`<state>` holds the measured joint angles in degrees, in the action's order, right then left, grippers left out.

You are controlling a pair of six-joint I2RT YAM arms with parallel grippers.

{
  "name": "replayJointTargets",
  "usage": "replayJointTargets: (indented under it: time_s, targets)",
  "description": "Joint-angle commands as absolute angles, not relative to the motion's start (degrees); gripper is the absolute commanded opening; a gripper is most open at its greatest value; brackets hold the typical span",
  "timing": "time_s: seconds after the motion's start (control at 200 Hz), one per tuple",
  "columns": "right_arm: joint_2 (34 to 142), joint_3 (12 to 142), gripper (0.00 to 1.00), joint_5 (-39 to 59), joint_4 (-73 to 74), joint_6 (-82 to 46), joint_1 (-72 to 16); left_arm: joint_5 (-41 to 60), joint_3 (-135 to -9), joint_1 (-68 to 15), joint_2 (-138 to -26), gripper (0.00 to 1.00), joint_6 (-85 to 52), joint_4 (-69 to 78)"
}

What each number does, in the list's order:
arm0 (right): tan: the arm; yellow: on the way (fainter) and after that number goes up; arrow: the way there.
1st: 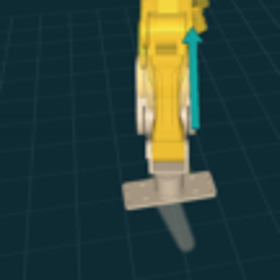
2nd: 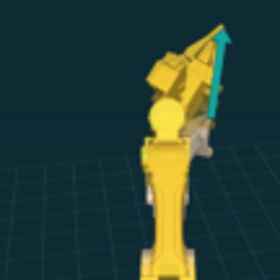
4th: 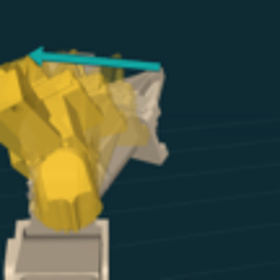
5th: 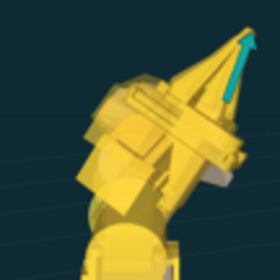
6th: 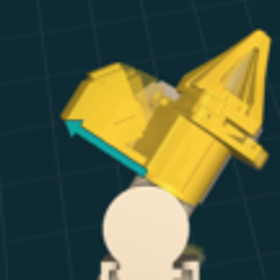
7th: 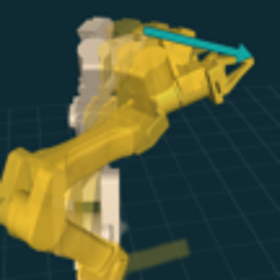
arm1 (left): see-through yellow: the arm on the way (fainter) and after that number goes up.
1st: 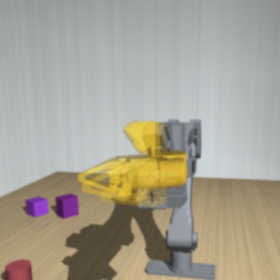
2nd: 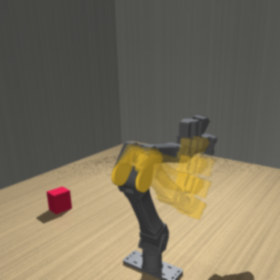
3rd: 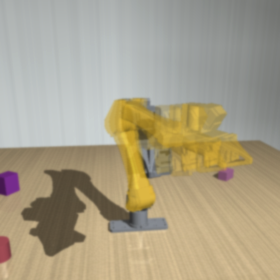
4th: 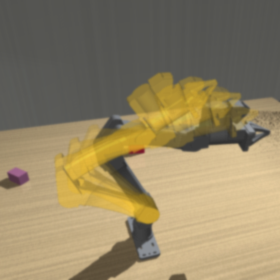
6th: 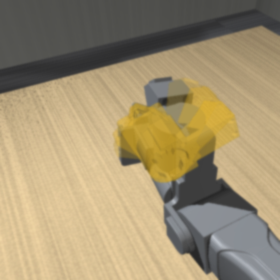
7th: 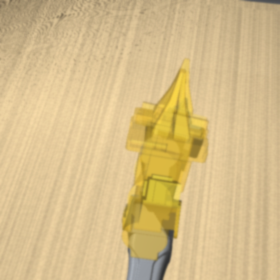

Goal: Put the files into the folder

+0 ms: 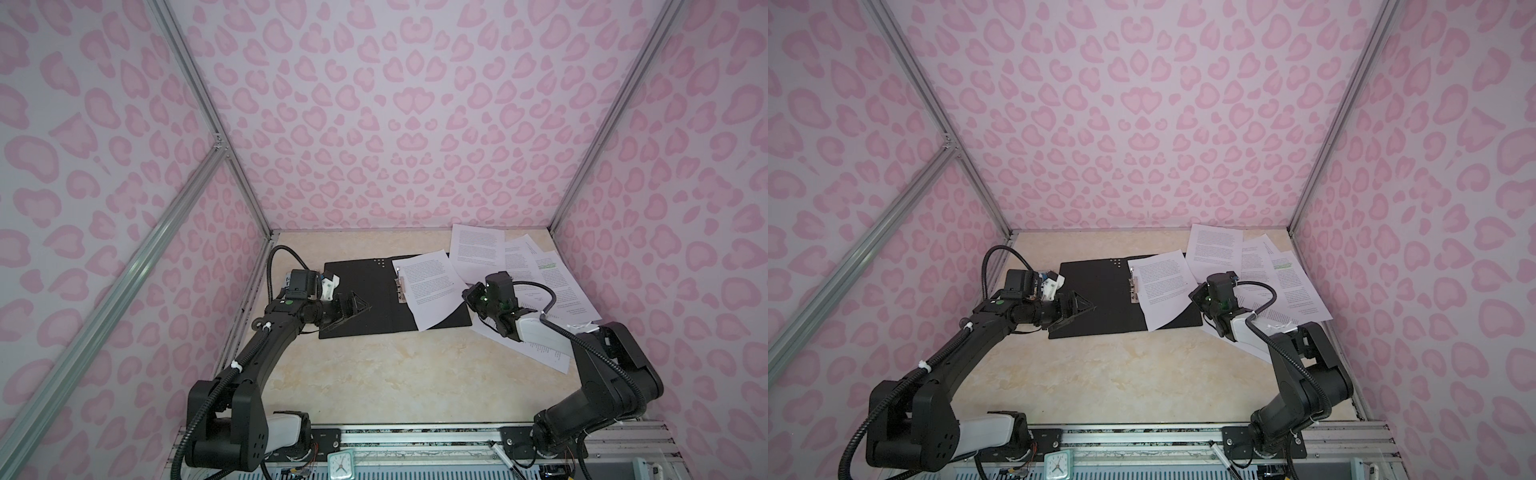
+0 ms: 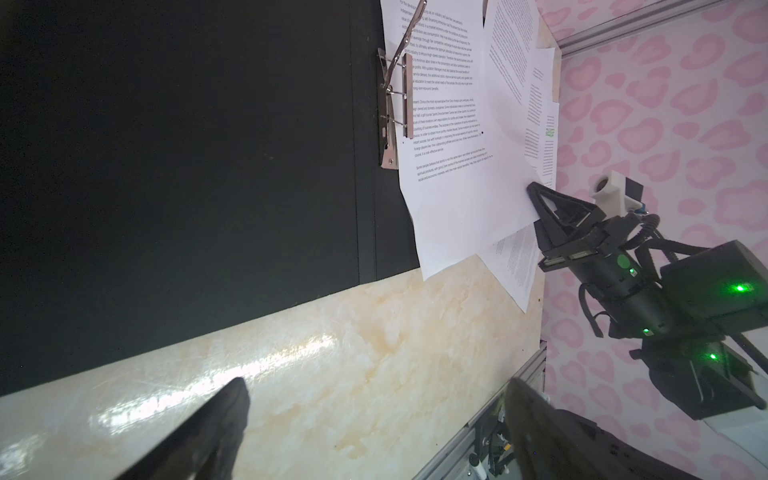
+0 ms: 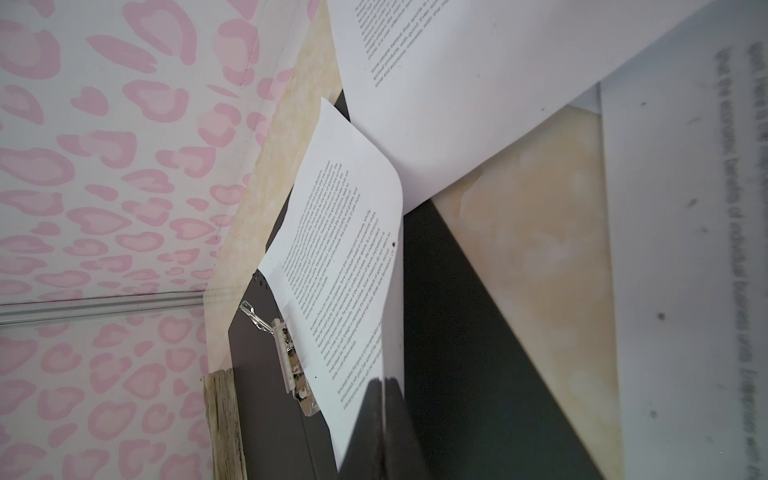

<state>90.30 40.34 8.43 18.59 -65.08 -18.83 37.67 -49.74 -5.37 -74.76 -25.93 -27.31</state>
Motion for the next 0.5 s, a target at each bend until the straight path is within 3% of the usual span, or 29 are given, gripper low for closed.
replayJointTargets:
  time_s: [0.0,0.495]
  targets:
    - [91.5,40.2,0.00,5.7,21.0,-66.7,-19.5,38.7,-49.6,-5.3,-74.9,0.97,-25.9,-26.1]
    - [94.7,41.8,0.00,4.8,22.8,-69.4,-21.1,38.9,-49.5,-5.4,-75.2,0.97,-26.1,-25.9]
